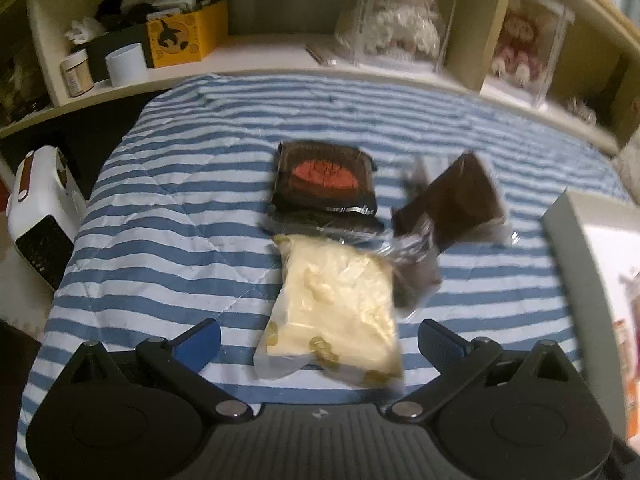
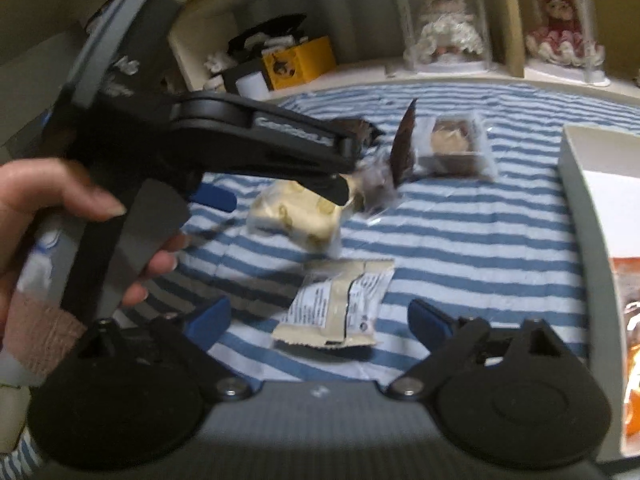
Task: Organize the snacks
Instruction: 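Lower left tool onto the cream nougat bag while right tool reaches white wrapped cookie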
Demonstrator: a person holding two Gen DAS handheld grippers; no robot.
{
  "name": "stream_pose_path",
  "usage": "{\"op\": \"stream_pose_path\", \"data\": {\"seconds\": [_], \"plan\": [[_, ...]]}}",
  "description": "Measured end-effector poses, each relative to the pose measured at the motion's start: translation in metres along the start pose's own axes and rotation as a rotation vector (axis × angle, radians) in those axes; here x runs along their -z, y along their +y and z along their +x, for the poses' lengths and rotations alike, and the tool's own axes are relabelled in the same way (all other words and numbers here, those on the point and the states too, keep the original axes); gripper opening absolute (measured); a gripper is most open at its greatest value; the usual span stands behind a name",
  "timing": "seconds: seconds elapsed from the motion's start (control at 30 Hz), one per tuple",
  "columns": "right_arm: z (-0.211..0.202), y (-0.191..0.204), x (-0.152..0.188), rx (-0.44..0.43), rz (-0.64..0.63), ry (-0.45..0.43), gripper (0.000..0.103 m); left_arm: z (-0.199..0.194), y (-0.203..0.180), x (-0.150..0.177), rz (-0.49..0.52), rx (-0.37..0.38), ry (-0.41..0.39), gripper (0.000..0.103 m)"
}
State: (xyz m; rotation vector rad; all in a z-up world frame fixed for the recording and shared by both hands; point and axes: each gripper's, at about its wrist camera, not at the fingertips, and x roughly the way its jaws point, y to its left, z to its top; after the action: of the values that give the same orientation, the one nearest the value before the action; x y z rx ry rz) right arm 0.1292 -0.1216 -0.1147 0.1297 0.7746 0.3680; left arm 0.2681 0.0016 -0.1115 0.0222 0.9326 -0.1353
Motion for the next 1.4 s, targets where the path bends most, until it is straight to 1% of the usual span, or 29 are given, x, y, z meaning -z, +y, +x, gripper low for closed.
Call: {"op": "stream_pose_path", "data": {"seconds": [0.03,0.07,0.1,0.13,0.2,0.23,0.3,0.33,0.37,0.43,0.5,0.53,0.57,0.6,0.63,0.7,0.83,0.93,1.0,1.03,1.1,1.13,1.2,1.23,1.33,1.37,1.4], "plan": [[0.003,0.000,0.001,0.004,-0.001,0.005,0.092,0.004,-0.001,0.000,0.012,-0.007,0.005,0.103],[0.004,0.000,0.003,0.007,0.003,0.009,0.087,0.007,-0.001,0.000,0.021,-0.012,0.009,0.103],[0.005,-0.002,0.003,0.006,0.009,0.012,0.079,0.009,-0.002,-0.001,0.028,-0.015,0.011,0.103],[0.006,-0.004,0.003,0.009,0.020,0.019,0.076,0.011,-0.003,-0.001,0.032,-0.019,0.012,0.103],[0.008,-0.008,0.002,0.016,0.029,0.048,0.057,0.013,-0.005,-0.001,0.042,-0.027,0.007,0.103],[0.006,-0.011,0.002,0.006,0.034,0.057,0.053,0.014,-0.006,-0.001,0.052,-0.029,0.004,0.103],[0.001,-0.017,0.002,-0.011,0.046,0.070,0.040,0.015,-0.008,0.000,0.078,-0.037,-0.001,0.103],[-0.002,-0.019,0.002,-0.017,0.044,0.078,0.036,0.015,-0.009,0.001,0.089,-0.047,-0.003,0.103],[-0.005,-0.020,0.001,-0.022,0.040,0.085,0.028,0.016,-0.009,0.001,0.098,-0.052,-0.003,0.103],[-0.008,-0.020,0.001,-0.023,0.032,0.092,0.027,0.016,-0.009,0.003,0.103,-0.048,-0.007,0.101],[-0.015,-0.022,0.001,-0.018,0.021,0.091,0.019,0.014,-0.007,0.004,0.090,-0.036,-0.012,0.097],[-0.017,-0.023,0.000,-0.013,0.018,0.093,0.017,0.013,-0.005,0.005,0.080,-0.027,-0.013,0.096],[-0.019,-0.024,0.000,-0.002,0.012,0.095,0.011,0.012,-0.005,0.005,0.073,-0.021,-0.014,0.093],[-0.023,-0.025,0.000,0.009,0.006,0.095,0.009,0.011,-0.005,0.005,0.068,-0.018,-0.017,0.089],[-0.023,-0.030,-0.001,0.018,0.006,0.094,0.009,0.010,-0.005,0.005,0.064,-0.015,-0.024,0.086],[-0.028,-0.034,-0.002,0.025,0.013,0.096,0.008,0.008,-0.005,0.004,0.052,-0.007,-0.030,0.078],[-0.035,-0.045,-0.004,0.067,0.028,0.092,0.008,0.006,-0.004,0.006,0.047,-0.005,-0.031,0.073],[-0.036,-0.050,-0.005,0.071,0.048,0.073,0.009,0.002,-0.001,0.006,0.034,0.002,-0.017,0.069],[-0.036,-0.050,-0.005,0.057,0.066,0.059,0.013,-0.001,0.002,0.006,0.027,0.009,-0.010,0.065],[-0.033,-0.052,-0.006,0.044,0.076,0.055,0.016,-0.003,0.002,0.007,0.021,0.012,-0.007,0.065],[-0.029,-0.047,-0.005,0.002,0.073,0.074,0.047,-0.005,0.003,0.008,0.011,0.016,0.004,0.064],[-0.027,-0.044,-0.004,-0.007,0.064,0.078,0.051,-0.006,0.004,0.008,0.003,0.017,0.013,0.064],[-0.023,-0.040,-0.002,-0.023,0.055,0.090,0.053,-0.009,0.004,0.010,-0.019,0.017,0.031,0.064],[-0.020,-0.041,-0.002,-0.031,0.071,0.097,0.053,-0.011,0.005,0.012,-0.033,0.019,0.040,0.064],[-0.013,-0.047,0.000,-0.051,0.156,0.091,0.053,-0.017,0.007,0.016,-0.068,0.022,0.075,0.064],[-0.012,-0.047,0.000,-0.041,0.169,0.083,0.055,-0.020,0.008,0.017,-0.075,0.016,0.087,0.064],[-0.012,-0.047,-0.001,-0.025,0.173,0.072,0.060,-0.023,0.009,0.018,-0.079,0.008,0.098,0.064]]}}
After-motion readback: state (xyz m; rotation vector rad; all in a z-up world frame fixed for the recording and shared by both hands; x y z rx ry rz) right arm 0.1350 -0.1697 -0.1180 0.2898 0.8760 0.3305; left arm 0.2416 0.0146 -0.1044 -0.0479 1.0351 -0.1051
